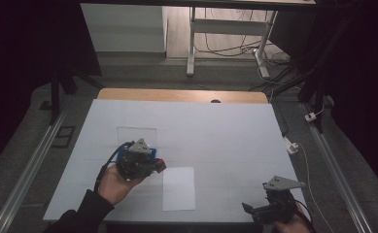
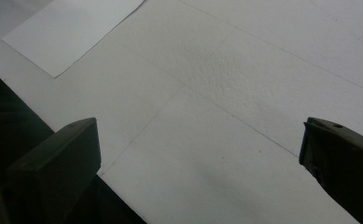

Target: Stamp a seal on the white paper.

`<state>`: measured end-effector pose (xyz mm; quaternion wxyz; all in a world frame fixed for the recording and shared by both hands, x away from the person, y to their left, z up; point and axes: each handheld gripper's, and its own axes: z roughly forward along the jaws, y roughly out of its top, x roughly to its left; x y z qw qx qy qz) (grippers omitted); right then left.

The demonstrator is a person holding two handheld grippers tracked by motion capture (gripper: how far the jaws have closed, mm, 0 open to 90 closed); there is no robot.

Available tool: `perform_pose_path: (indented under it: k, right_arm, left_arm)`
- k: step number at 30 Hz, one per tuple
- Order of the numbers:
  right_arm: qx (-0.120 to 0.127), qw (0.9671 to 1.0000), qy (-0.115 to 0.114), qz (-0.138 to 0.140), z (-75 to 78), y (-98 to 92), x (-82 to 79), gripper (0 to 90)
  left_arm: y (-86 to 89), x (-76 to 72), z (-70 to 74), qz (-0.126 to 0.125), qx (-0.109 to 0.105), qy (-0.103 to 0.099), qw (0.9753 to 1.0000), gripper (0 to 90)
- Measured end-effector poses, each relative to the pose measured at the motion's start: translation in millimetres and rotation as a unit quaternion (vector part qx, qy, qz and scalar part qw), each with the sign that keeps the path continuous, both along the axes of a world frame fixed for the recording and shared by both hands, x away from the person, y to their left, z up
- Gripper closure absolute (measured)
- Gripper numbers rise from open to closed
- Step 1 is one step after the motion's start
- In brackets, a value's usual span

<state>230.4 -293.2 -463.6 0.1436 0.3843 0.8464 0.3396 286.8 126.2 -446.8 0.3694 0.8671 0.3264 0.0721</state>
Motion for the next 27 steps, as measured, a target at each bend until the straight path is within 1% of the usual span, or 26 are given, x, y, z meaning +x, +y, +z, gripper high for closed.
perform_pose_path:
  k: [5, 9, 13, 19, 27]
  right_arm:
    - [0.001, 1.0000, 0.001, -0.001, 0.2, -0.5, 0.1, 0.0]
    - [0.002, 1.0000, 0.001, -0.002, 0.2, -0.8, 0.3, 0.0]
    - [0.002, 1.0000, 0.001, -0.001, 0.1, -0.5, 0.2, 0.0]
    - [0.002, 1.0000, 0.002, -0.001, 0.0, -0.6, 0.4, 0.0]
    - [0.002, 1.0000, 0.003, 0.000, -0.2, -0.4, 0.7, 0.0]
  left_arm:
    - [-13.4, 0.1, -3.1, -0.017, 0.008, 0.003, 0.9998, 79.5]
    - [-21.7, 0.0, -5.1, -0.028, 0.007, 0.006, 0.9996, 79.5]
    - [-29.7, -0.6, -7.5, -0.038, 0.011, 0.008, 0.9992, 79.5]
    - [-40.2, -2.0, -11.2, -0.049, 0.017, 0.011, 0.9986, 79.5]
    - [-48.4, -2.1, -16.2, -0.057, 0.023, 0.015, 0.9980, 79.6]
